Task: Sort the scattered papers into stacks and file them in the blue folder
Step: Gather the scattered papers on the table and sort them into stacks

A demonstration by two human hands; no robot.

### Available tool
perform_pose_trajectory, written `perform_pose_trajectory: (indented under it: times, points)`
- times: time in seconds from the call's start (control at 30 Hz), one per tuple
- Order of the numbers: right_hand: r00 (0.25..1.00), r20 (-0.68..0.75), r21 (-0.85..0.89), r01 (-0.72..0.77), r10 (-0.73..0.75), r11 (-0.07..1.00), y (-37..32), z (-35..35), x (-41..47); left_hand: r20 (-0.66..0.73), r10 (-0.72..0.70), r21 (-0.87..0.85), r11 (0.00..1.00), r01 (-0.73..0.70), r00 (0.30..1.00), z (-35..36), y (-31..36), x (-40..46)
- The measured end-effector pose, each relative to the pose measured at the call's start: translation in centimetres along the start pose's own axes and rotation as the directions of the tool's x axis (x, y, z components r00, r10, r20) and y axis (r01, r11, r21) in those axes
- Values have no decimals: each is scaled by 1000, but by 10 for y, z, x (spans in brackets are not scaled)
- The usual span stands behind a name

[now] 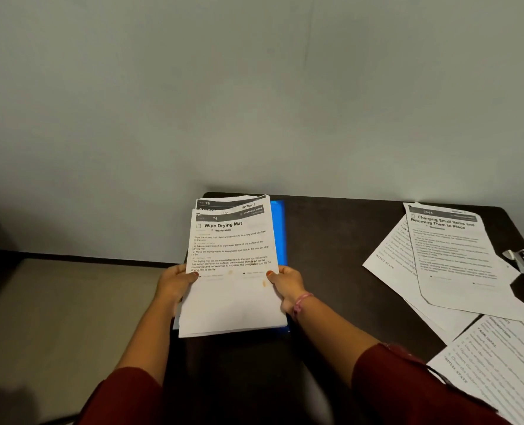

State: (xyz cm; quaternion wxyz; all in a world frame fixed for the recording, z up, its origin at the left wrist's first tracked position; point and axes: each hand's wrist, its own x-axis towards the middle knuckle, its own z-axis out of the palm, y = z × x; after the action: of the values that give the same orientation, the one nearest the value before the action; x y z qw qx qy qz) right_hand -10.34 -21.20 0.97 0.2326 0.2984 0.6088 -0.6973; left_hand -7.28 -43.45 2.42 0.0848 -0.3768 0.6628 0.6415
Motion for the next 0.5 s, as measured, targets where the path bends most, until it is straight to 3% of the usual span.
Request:
perform_pose_trajectory:
  times: [0.2, 0.5]
  points:
    - [995, -77, -87, 54, -61, 995, 0, 19, 18, -84, 120, 113, 987, -110, 989, 7, 8, 22]
    - [985, -31, -313, 153, -171, 937, 3, 11, 24, -191, 160, 250, 962, -110, 968, 12, 3, 34]
